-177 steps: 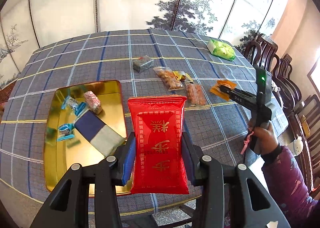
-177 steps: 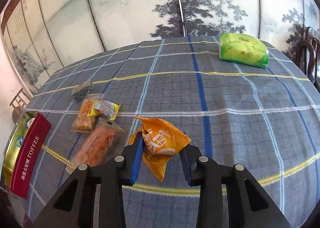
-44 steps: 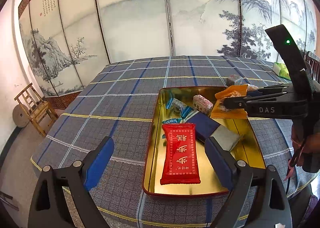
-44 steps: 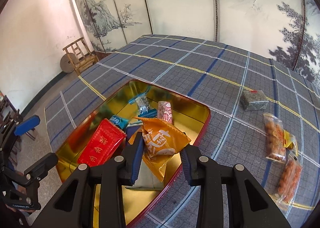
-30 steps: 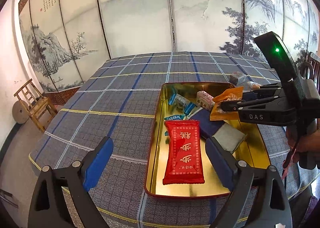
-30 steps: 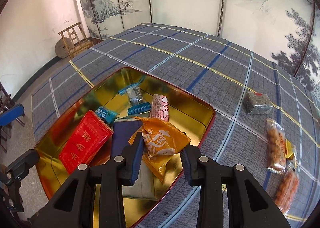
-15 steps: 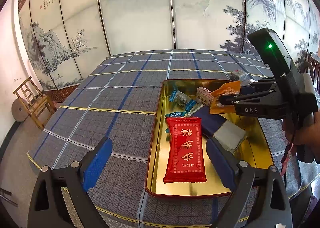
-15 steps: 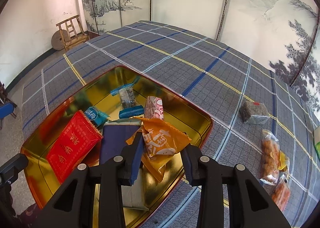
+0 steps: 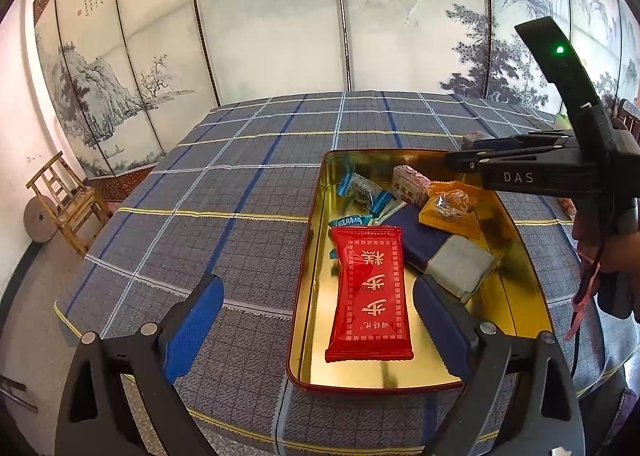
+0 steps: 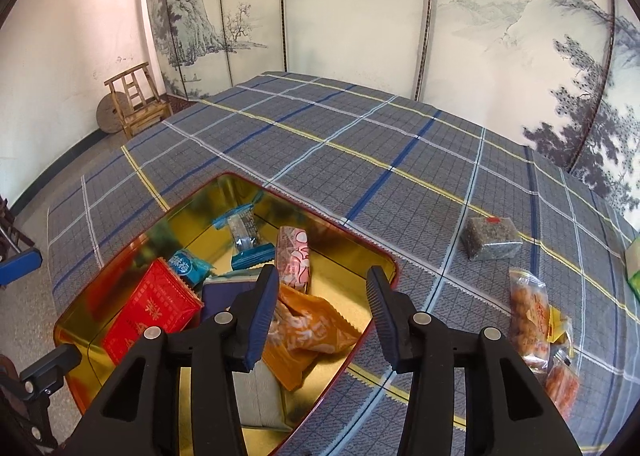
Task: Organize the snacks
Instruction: 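Move the left gripper to the clear pack of dark tea leaves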
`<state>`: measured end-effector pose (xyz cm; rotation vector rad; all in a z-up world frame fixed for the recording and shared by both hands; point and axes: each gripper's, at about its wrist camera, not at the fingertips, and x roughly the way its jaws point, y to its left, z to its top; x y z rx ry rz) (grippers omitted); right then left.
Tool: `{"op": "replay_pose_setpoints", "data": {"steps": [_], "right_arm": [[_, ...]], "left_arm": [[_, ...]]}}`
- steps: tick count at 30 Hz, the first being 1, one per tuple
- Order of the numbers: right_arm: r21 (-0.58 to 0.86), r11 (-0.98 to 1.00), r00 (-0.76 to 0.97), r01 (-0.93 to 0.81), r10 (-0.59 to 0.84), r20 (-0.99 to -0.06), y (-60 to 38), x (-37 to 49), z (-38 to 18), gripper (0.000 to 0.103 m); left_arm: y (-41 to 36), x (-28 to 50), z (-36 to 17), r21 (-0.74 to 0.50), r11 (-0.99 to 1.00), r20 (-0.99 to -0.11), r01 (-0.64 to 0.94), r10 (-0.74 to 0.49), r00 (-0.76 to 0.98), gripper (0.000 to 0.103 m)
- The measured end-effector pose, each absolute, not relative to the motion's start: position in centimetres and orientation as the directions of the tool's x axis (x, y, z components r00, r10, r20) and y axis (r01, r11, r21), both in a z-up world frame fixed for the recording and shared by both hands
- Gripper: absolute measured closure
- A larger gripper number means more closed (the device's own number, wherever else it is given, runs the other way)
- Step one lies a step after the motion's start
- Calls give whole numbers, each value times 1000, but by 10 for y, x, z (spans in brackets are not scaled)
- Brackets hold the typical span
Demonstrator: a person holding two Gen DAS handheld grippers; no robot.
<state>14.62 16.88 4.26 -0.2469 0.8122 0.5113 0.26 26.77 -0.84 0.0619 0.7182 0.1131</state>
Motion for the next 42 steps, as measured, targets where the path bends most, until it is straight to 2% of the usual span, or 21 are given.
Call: {"op": "replay_pose_setpoints", "data": {"steps": [5,7,14,28,35,42], "right_arm": [[11,865,629,-501,373,-682,152,135,63,51],[18,876,654,-482,374,-658,140,128,69,46],[53,938,716,-343,297,-632,62,105,69,31],[-15,998,687,66,-57,-724,-134,92,24,24],[-29,986,630,162,-126,-767,-179,101,15,21],[10,990,638,140,-83,-766,-194,108,12,21]], "left_arm": [[265,1,-6,105,991,-645,-80,129,753,9],[263,0,-4,109,991,-641,-78,130,756,9],[255,-4,4,126,990,-629,-66,131,766,8],[213,-6,16,187,982,-625,11,110,773,7],[181,7,30,191,972,-664,136,26,748,7],[130,48,55,259,923,-662,284,-44,748,7]]}}
